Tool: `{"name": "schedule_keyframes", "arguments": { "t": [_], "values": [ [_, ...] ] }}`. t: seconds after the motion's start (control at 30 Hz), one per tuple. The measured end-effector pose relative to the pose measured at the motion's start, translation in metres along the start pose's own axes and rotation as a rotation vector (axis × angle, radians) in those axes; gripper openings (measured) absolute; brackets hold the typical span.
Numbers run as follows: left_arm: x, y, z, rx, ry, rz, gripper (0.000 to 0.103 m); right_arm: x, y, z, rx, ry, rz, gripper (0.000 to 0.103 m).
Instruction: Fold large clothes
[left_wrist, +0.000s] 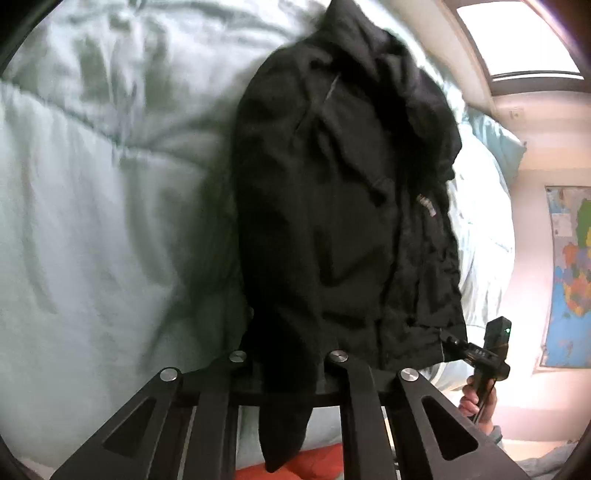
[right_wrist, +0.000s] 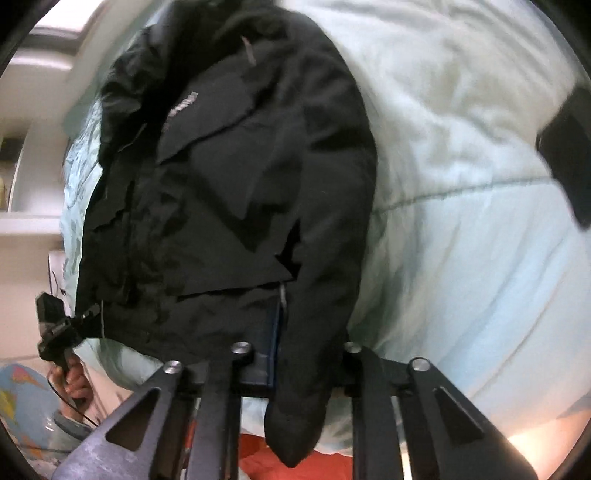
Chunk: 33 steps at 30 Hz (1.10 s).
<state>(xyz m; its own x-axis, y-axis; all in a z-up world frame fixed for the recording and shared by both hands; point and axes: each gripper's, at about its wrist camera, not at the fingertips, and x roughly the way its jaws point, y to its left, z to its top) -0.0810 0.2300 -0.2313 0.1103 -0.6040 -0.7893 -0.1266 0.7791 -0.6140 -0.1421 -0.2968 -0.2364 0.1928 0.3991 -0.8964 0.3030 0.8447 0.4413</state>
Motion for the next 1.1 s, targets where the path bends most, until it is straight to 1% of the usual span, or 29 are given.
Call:
{"name": "schedule_keyframes", "arguments": {
  "t": [0.1, 0.17, 0.3, 0.43, 0.53, 0.63, 0.73, 0.83, 0.87, 0.9, 0.97, 1.0, 1.03, 1.1],
  "values": [
    [-0.025, -0.011, 0.013, -0.011, -0.079, -0.062, 0.009, -0.021, 0.020, 0.011, -0.038, -0.053, 0.032, 0.013],
    [-0.038, -0.021, 0.021, -0.013, -0.123, -0.100, 0.009, -0.039, 0.026, 0.021, -0.054, -0.083, 0.053, 0.013],
    [-0.064, -0.043, 0.047, -0.003, -0.220, -0.175, 0.009, -0.070, 0.033, 0.053, -0.079, -0.141, 0.113, 0.013],
    [-0.080, -0.062, 0.072, 0.020, -0.284, -0.215, 0.010, -0.103, 0.043, 0.094, -0.073, -0.215, 0.173, 0.013],
    [-0.093, -0.074, 0.099, 0.048, -0.324, -0.233, 0.010, -0.123, 0.048, 0.123, -0.078, -0.269, 0.205, 0.013],
    [-0.103, -0.093, 0.135, 0.077, -0.364, -0.256, 0.011, -0.146, 0.066, 0.170, -0.107, -0.334, 0.232, 0.013],
    [-0.105, -0.117, 0.182, 0.102, -0.393, -0.265, 0.012, -0.160, 0.085, 0.224, -0.142, -0.380, 0.214, 0.013],
    [-0.098, -0.138, 0.240, 0.103, -0.411, -0.242, 0.016, -0.154, 0.102, 0.284, -0.146, -0.401, 0.180, 0.013],
    [-0.093, -0.142, 0.260, 0.092, -0.408, -0.225, 0.017, -0.146, 0.106, 0.307, -0.134, -0.394, 0.160, 0.013],
    [-0.083, -0.144, 0.283, 0.068, -0.405, -0.206, 0.017, -0.140, 0.107, 0.322, -0.122, -0.386, 0.150, 0.013],
    [-0.055, -0.143, 0.329, 0.011, -0.389, -0.174, 0.018, -0.110, 0.111, 0.368, -0.089, -0.353, 0.102, 0.013],
    [-0.042, -0.141, 0.344, -0.004, -0.379, -0.157, 0.019, -0.097, 0.110, 0.381, -0.080, -0.340, 0.083, 0.013],
    [-0.024, -0.138, 0.362, -0.018, -0.365, -0.130, 0.019, -0.074, 0.107, 0.403, -0.057, -0.313, 0.050, 0.013],
    [0.016, -0.133, 0.395, -0.043, -0.326, -0.044, 0.019, -0.032, 0.098, 0.431, -0.022, -0.249, 0.004, 0.013]
  ]
}}
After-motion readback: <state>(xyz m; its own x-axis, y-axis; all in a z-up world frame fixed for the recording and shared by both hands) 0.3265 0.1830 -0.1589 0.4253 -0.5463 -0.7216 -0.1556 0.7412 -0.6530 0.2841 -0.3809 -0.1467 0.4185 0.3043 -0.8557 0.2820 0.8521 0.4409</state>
